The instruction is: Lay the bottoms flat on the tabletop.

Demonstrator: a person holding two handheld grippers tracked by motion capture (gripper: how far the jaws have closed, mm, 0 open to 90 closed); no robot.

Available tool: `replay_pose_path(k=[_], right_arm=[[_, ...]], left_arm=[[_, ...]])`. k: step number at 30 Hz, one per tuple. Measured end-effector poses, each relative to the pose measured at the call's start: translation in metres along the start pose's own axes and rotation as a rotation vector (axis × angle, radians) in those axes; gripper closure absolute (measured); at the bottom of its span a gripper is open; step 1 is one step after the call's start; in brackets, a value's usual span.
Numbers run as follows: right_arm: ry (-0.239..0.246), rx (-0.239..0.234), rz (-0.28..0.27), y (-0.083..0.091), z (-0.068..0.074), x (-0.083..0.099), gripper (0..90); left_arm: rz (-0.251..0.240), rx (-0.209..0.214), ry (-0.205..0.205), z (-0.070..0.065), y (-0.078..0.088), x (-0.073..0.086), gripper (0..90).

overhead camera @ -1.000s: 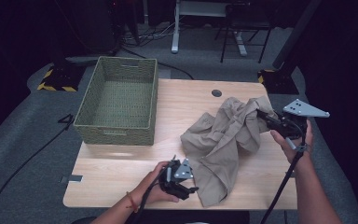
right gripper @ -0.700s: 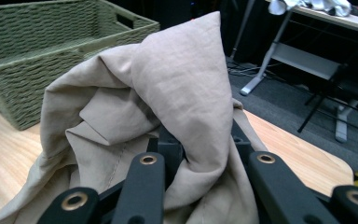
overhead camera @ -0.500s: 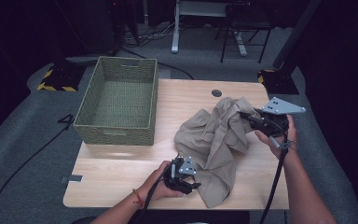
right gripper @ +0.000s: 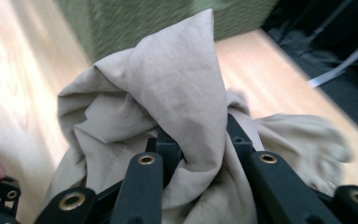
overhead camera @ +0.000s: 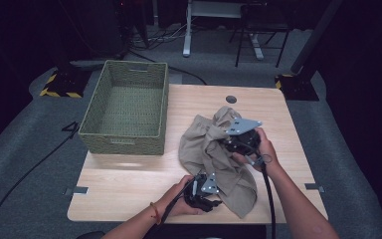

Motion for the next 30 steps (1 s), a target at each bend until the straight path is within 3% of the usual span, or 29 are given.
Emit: replay_pose_path(k=[1, 3, 4, 7, 10, 11, 14, 16, 18, 20, 21, 22, 23, 25, 26, 27, 28, 30], right_arm=[[0.000, 0.000, 0.000, 0.000, 0.000, 0.000, 73.9], [0.011, -0.036, 0.058, -0.025, 0.008, 0.007, 73.7], [0.011, -0.036, 0.058, -0.025, 0.008, 0.007, 73.7], [0.018, -0.077, 0.113, -0.047, 0.017, 0.018, 72.8], [0.001, -0.104, 0.117, -0.052, 0.019, 0.023, 70.1], [-0.008, -0.121, 0.121, -0.054, 0.020, 0.025, 67.7], [-0.023, -0.145, 0.117, -0.055, 0.024, 0.030, 46.3], [-0.029, -0.141, 0.097, -0.048, 0.025, 0.028, 35.9], [-0.035, -0.136, 0.076, -0.042, 0.025, 0.026, 33.0], [-0.048, -0.107, 0.016, -0.021, 0.024, 0.023, 27.5], [-0.048, -0.107, 0.016, -0.021, 0.024, 0.023, 27.5], [-0.052, -0.088, -0.020, -0.004, 0.022, 0.022, 25.6], [-0.052, -0.088, -0.020, -0.004, 0.022, 0.022, 25.6], [-0.051, -0.073, -0.051, 0.014, 0.022, 0.023, 24.7], [-0.046, -0.052, -0.068, 0.031, 0.023, 0.026, 24.5], [-0.046, -0.052, -0.068, 0.031, 0.023, 0.026, 24.5], [-0.061, -0.027, -0.084, 0.047, 0.021, 0.035, 25.0], [-0.074, -0.014, -0.097, 0.055, 0.019, 0.041, 26.0]], left_arm=[[0.000, 0.003, 0.001, -0.001, 0.000, 0.000, 46.4], [-0.001, 0.011, -0.005, -0.001, 0.001, 0.001, 45.4], [0.009, 0.012, -0.013, -0.001, 0.002, 0.002, 45.4], [0.023, 0.024, -0.031, -0.006, 0.007, 0.005, 38.8], [0.011, 0.035, -0.035, -0.010, 0.021, 0.010, 37.0], [0.002, 0.032, -0.032, -0.009, 0.027, 0.011, 35.6], [-0.031, -0.014, 0.020, -0.001, 0.050, 0.019, 32.8], [-0.043, -0.029, 0.031, 0.002, 0.055, 0.020, 32.1], [-0.063, -0.068, 0.060, 0.010, 0.063, 0.022, 31.4], [-0.090, -0.113, 0.095, 0.020, 0.075, 0.023, 30.0], [-0.090, -0.113, 0.095, 0.020, 0.075, 0.023, 29.2], [-0.106, -0.146, 0.112, 0.027, 0.082, 0.020, 28.2], [-0.106, -0.146, 0.112, 0.027, 0.082, 0.020, 27.3], [-0.120, -0.175, 0.127, 0.031, 0.086, 0.016, 26.1], [-0.128, -0.191, 0.134, 0.034, 0.088, 0.014, 24.5], [-0.135, -0.205, 0.136, 0.037, 0.089, 0.011, 24.5], [-0.143, -0.214, 0.140, 0.040, 0.091, 0.007, 23.7], [-0.160, -0.228, 0.141, 0.045, 0.092, 0.000, 23.6]])
Point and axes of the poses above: each handheld gripper's, and its own axes: y roughly backward along the jaws, x roughly out of its underside, z roughly to its left, the point moved 8 cm from there along -y, roughly forward along the jaws, and after that the axes turned 8 degrees about -x, right-handed, at the moved point
